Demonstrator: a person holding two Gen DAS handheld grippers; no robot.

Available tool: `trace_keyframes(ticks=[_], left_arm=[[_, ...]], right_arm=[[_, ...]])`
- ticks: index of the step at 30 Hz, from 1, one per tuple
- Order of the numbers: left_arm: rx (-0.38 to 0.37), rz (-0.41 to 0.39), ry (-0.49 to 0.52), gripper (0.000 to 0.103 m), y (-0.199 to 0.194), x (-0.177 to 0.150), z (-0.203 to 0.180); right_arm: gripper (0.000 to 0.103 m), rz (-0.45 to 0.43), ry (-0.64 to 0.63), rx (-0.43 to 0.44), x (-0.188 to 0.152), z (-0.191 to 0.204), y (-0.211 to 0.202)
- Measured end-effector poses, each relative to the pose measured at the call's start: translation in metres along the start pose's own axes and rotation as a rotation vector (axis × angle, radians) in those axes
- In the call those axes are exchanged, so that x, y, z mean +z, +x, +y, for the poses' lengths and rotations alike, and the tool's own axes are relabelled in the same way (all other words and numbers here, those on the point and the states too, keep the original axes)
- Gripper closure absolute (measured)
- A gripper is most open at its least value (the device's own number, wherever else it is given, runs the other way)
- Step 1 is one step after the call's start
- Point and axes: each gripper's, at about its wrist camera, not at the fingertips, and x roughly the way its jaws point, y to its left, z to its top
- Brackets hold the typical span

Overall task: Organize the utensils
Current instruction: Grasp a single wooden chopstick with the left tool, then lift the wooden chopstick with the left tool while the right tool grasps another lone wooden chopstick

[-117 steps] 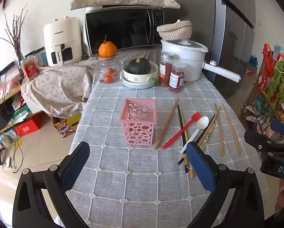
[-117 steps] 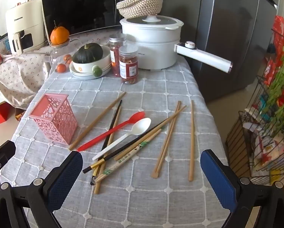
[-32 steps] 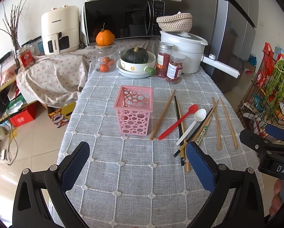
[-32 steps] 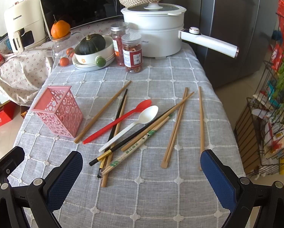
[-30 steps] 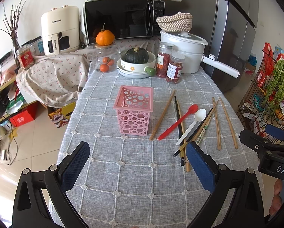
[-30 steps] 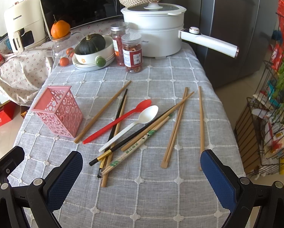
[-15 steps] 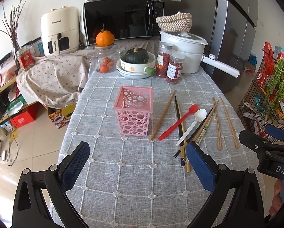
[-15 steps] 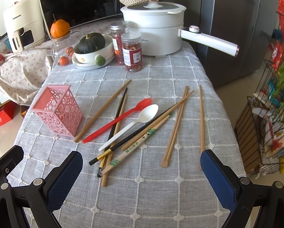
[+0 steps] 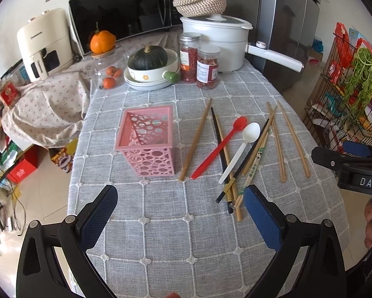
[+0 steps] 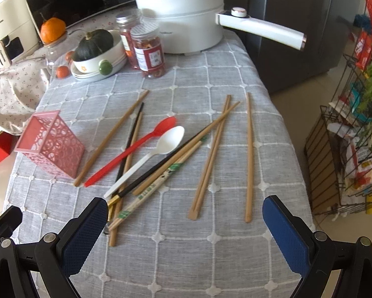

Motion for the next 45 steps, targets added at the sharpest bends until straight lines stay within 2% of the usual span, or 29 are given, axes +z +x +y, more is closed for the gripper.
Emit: trace_keyframes(ticks=[3, 6, 12, 14, 15, 17, 22, 28, 31, 35, 41, 45], left_arm=[[-0.050, 0.049, 0.049, 0.001, 0.013, 0.024, -0.015], [-0.090, 0.084, 0.091, 0.009, 0.026, 0.054, -0.031], [-0.082, 0.219, 0.114, 0.038, 0.087, 0.108, -0.055], [-0.072, 0.262, 0.103, 0.052, 0.113, 0.118, -0.059], [-0.067, 0.278, 0.094, 0.055, 0.125, 0.122, -0.060], [-0.046, 0.297, 0.086, 0.073, 0.148, 0.129, -0.062], [0.034, 0.334, 0.071, 0.082, 0.200, 0.143, -0.063], [0.091, 0.390, 0.039, 0.085, 0.242, 0.141, -0.054], [0.096, 0.375, 0.048, 0.092, 0.243, 0.142, -0.056], [0.067, 0.345, 0.062, 0.095, 0.228, 0.142, -0.059], [-0.027, 0.245, 0.077, 0.096, 0.164, 0.137, -0.056], [-0.081, 0.144, 0.088, 0.096, 0.110, 0.129, -0.052]], right_arm=[[0.001, 0.050, 0.028, -0.011, 0.007, -0.018, 0.015], [0.001, 0.090, 0.077, 0.003, 0.012, -0.037, 0.026], [0.001, 0.161, 0.170, 0.037, 0.018, -0.068, 0.051], [0.002, 0.171, 0.191, 0.042, 0.019, -0.076, 0.057], [0.002, 0.174, 0.199, 0.045, 0.020, -0.079, 0.060], [0.003, 0.184, 0.218, 0.045, 0.021, -0.085, 0.066], [0.008, 0.201, 0.237, 0.071, 0.024, -0.095, 0.076], [0.015, 0.207, 0.274, 0.101, 0.027, -0.101, 0.081], [0.016, 0.207, 0.274, 0.115, 0.028, -0.100, 0.082], [0.018, 0.199, 0.272, 0.109, 0.029, -0.100, 0.083], [0.025, 0.206, 0.299, 0.125, 0.028, -0.106, 0.087], [0.032, 0.191, 0.304, 0.124, 0.029, -0.107, 0.087]])
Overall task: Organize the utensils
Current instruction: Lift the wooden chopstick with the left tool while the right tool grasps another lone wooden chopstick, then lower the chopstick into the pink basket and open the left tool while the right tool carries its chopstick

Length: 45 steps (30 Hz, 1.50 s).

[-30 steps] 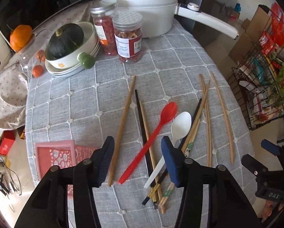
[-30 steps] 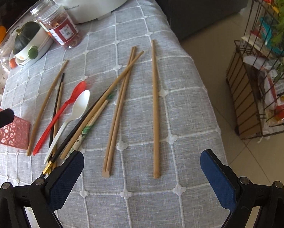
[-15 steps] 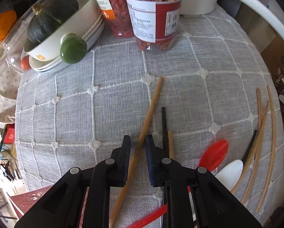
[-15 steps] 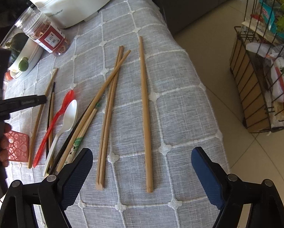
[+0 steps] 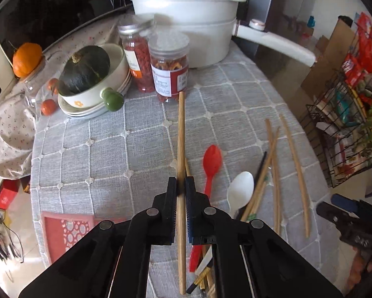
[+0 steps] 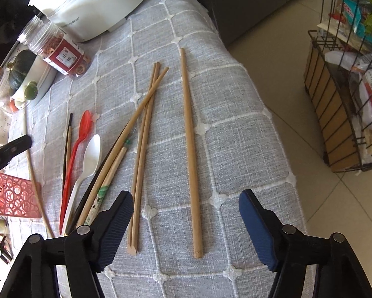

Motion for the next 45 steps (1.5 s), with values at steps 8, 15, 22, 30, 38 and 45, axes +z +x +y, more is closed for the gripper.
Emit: trace_keyframes(ticks=[8, 15, 22, 30, 38, 45], left_arm=[[-0.090, -0.165, 0.011, 0.096, -0.084, -0.061, 0.005], [-0.141, -0.246, -0.060, 0.097, -0.108, -0.105, 0.041], [-0.139, -0.321, -0.060, 0.096, -0.124, -0.107, 0.066], [-0.141, -0.322, -0.124, 0.096, -0.120, -0.106, 0.092], [-0.125, -0.420, -0.184, 0.097, -0.141, -0.106, 0.109], [-0.118, -0.598, -0.278, 0.096, -0.170, -0.112, 0.130]], right_arm=[[0.051, -0.017, 0.028, 0.009, 0.010, -0.001, 0.006], [0.070, -0.053, 0.072, -0.003, 0.042, -0.009, 0.020], [0.083, -0.062, 0.026, -0.027, 0.078, 0.001, 0.049], [0.097, -0.038, -0.075, -0.164, 0.089, 0.016, 0.082], [0.097, -0.131, -0.092, -0.168, 0.069, 0.029, 0.038], [0.098, -0.303, -0.151, -0.134, 0.037, 0.067, -0.041]])
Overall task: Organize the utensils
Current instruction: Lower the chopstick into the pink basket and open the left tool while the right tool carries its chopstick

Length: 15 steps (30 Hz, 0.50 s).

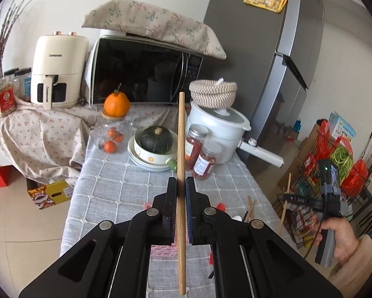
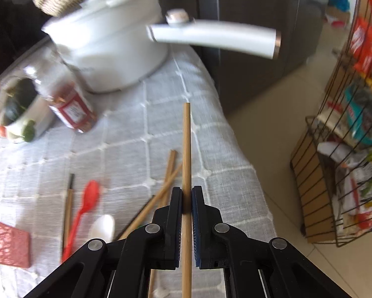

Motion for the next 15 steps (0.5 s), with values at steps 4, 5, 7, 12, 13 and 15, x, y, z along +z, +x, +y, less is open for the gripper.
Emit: trace_keyframes(ticks=[4, 5, 7, 12, 13, 15], left_arm=[[0.006, -0.143, -0.059, 0.096, -0.013, 0.006, 0.013], [0.007, -0.188, -0.071, 0.096, -0.017, 0.007, 0.015], [0.017, -0.275, -0.071, 0.097, -0.022, 0.008, 0.017], [0.071, -0.346, -0.027, 0.096, -0.012, 0.007, 0.014], [0.079, -0.345, -0.027, 0.096, -0.006, 0.007, 0.015], [0.101, -0.348, -0.015, 0.096, 0.006, 0.006, 0.015]], right_arm=[[0.097, -0.110, 0.004, 0.059, -0.007, 0.018, -0.049], [0.097, -0.134, 0.001, 0.076, -0.009, 0.024, -0.061], [0.097, -0.185, -0.014, 0.099, -0.013, 0.036, -0.081], [0.097, -0.295, -0.070, 0.133, -0.022, 0.063, -0.110], [0.097, -0.309, -0.084, 0.138, -0.023, 0.068, -0.113], [0.097, -0.325, -0.101, 0.166, -0.024, 0.078, -0.117]])
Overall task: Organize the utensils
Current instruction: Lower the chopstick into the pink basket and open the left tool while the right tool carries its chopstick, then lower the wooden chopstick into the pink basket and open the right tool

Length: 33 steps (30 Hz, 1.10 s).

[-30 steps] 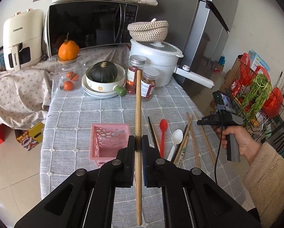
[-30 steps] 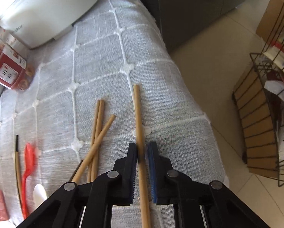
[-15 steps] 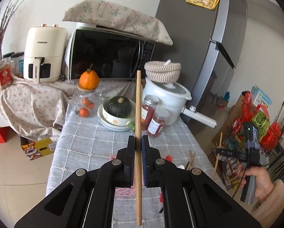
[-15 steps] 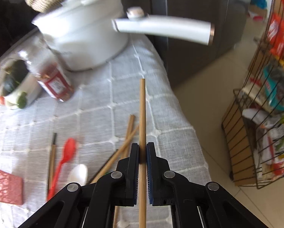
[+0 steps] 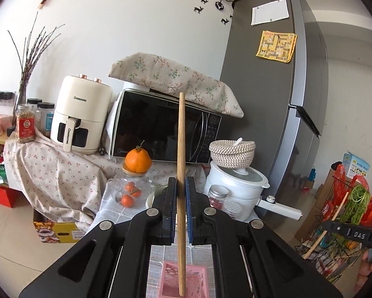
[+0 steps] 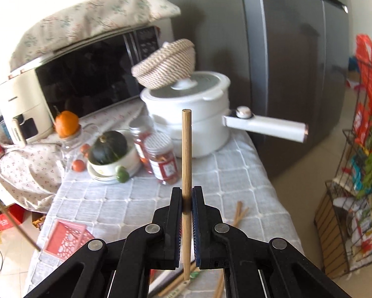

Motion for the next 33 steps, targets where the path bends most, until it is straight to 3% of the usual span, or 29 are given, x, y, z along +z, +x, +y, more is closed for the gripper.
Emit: trace_keyframes(ticks=[4, 10, 18, 22, 24, 26, 33], left_arm=[[0.036, 0.027, -0.021, 0.096, 0.027, -0.008, 0.005], [0.077, 0.137, -0.050, 0.096, 0.068, -0.032, 0.018], [0.037, 0.243, -0.077, 0.096, 0.095, -0.049, 0.028], [-0.007, 0.346, -0.097, 0.094, 0.107, -0.057, 0.030], [0.000, 0.391, -0.080, 0.080, 0.109, -0.056, 0.027], [0.025, 0.402, -0.070, 0.050, 0.103, -0.052, 0.026], [0.110, 0.499, -0.007, 0.041, 0.078, -0.044, 0.030]], right_arm=[[0.097, -0.006, -0.003, 0.070, 0.001, 0.017, 0.000], [0.097, 0.005, 0.013, 0.170, 0.003, 0.042, 0.004], [0.097, -0.016, 0.061, 0.282, 0.012, 0.063, 0.006], [0.097, -0.027, 0.086, 0.328, 0.017, 0.073, 0.011], [0.097, -0.037, 0.086, 0.340, 0.017, 0.079, 0.014], [0.097, -0.040, 0.080, 0.343, 0.017, 0.085, 0.019], [0.097, -0.004, 0.075, 0.320, 0.004, 0.094, 0.056]])
